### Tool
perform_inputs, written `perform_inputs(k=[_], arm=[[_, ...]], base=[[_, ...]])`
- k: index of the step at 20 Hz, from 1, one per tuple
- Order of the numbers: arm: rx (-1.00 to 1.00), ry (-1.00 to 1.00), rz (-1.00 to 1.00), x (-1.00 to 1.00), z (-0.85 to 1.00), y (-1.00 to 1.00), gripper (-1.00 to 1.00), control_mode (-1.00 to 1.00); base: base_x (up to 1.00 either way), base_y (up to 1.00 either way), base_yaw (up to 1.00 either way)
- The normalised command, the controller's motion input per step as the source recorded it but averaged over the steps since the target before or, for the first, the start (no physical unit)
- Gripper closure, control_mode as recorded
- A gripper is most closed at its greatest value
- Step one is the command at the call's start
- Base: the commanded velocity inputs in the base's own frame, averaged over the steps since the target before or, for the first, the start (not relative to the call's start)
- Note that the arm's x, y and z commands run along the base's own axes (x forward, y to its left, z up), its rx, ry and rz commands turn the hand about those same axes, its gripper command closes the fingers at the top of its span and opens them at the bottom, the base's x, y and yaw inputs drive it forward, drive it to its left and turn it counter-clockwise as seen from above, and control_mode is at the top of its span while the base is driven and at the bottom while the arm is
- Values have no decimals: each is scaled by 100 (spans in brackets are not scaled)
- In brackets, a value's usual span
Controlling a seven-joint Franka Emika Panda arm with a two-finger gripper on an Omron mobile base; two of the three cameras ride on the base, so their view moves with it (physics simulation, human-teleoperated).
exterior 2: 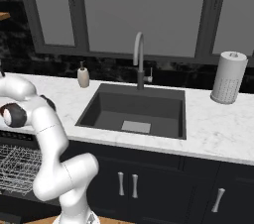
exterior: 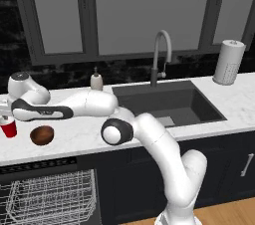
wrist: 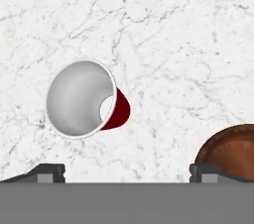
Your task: Pick up the cup and bowl from the counter, place them in the dishwasher, and close the dishwasher door.
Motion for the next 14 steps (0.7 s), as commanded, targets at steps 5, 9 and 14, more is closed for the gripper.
perform_inputs(k=[5, 9, 14], arm=[[-2, 0, 0, 32, -1, 20, -100, -100], [-1, 0, 0, 22, -3, 16, -100, -100], [-1, 0, 0, 26, 0, 12, -100, -100]], base=[[0, 0, 0], [0, 0, 0], [0, 0, 0]])
